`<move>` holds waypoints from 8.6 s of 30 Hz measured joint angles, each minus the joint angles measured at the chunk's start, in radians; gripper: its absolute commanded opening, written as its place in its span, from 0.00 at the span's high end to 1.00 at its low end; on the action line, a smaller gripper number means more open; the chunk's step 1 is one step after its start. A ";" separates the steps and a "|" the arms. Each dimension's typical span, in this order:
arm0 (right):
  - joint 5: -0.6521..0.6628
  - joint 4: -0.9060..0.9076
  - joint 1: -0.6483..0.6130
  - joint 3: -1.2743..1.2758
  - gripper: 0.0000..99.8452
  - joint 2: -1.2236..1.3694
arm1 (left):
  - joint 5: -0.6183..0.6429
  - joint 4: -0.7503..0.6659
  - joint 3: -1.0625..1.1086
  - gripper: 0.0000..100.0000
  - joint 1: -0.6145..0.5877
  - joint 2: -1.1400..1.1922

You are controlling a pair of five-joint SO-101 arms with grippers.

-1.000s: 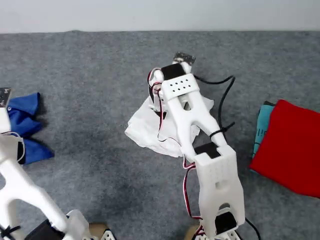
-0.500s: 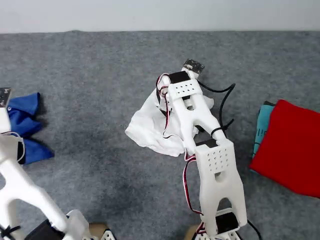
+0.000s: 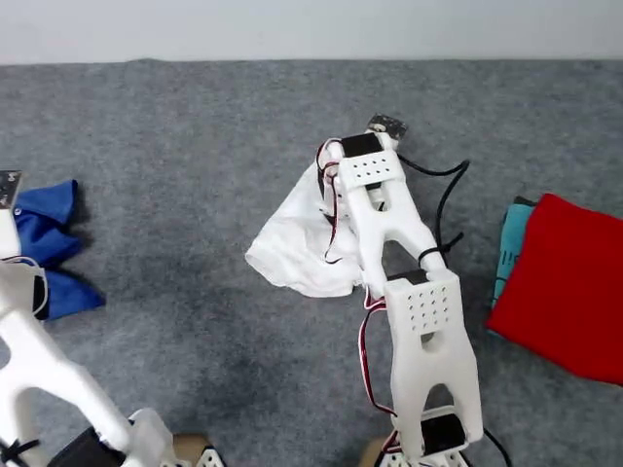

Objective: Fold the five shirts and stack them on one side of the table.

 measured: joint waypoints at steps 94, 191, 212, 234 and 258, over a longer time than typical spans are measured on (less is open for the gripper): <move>1.023 0.201 0.947 0.362 1.00 -0.813 | 0.000 0.011 0.000 0.99 0.000 0.000; 1.200 -0.087 0.870 0.954 0.99 -0.945 | 0.000 0.015 0.057 0.99 0.138 0.000; 1.111 0.126 0.729 0.899 0.99 -1.269 | 0.055 0.015 0.034 0.99 0.138 -0.044; 1.108 0.199 0.729 1.091 0.99 -1.364 | -0.011 -0.302 -0.095 0.77 0.009 0.499; 1.017 0.201 0.729 1.091 0.99 -1.398 | -0.037 -0.133 -0.425 1.00 0.167 0.848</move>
